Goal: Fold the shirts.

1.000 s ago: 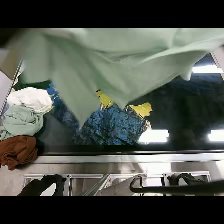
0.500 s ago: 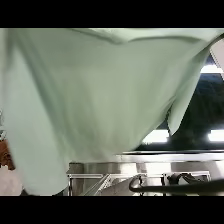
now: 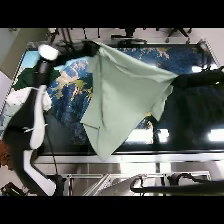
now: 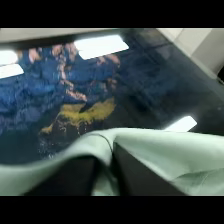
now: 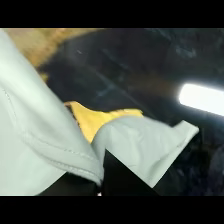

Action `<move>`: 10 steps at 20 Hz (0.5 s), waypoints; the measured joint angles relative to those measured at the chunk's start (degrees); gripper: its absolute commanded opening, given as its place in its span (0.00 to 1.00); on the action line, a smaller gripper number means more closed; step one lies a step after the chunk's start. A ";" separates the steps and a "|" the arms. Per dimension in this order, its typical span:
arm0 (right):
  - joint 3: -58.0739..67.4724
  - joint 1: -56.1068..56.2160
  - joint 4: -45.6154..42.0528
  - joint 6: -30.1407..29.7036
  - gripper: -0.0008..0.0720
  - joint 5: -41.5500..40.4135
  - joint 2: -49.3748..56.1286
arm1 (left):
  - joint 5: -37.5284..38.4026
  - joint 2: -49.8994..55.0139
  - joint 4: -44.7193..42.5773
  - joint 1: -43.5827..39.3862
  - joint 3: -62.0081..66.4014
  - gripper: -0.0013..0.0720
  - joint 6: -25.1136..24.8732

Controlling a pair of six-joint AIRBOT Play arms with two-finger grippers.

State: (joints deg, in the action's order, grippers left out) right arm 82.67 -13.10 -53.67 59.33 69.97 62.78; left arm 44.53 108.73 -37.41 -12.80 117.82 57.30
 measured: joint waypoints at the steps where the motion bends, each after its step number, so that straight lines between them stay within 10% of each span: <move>1: -0.76 0.00 -0.83 0.26 0.03 -0.85 1.90 | -1.31 2.14 0.02 -0.37 -0.39 0.87 0.04; 4: -1.99 -0.04 -2.84 1.07 0.03 -2.36 6.71 | -0.22 3.58 0.02 0.42 -1.95 0.87 1.81; 10: -2.56 -4.02 -6.08 1.79 0.03 -4.39 11.67 | 26.32 -5.73 -1.05 8.41 -4.39 0.83 11.96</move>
State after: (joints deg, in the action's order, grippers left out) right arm 80.12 -17.12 -59.75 61.12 65.58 74.46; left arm 70.85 103.00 -38.46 -4.38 113.43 69.25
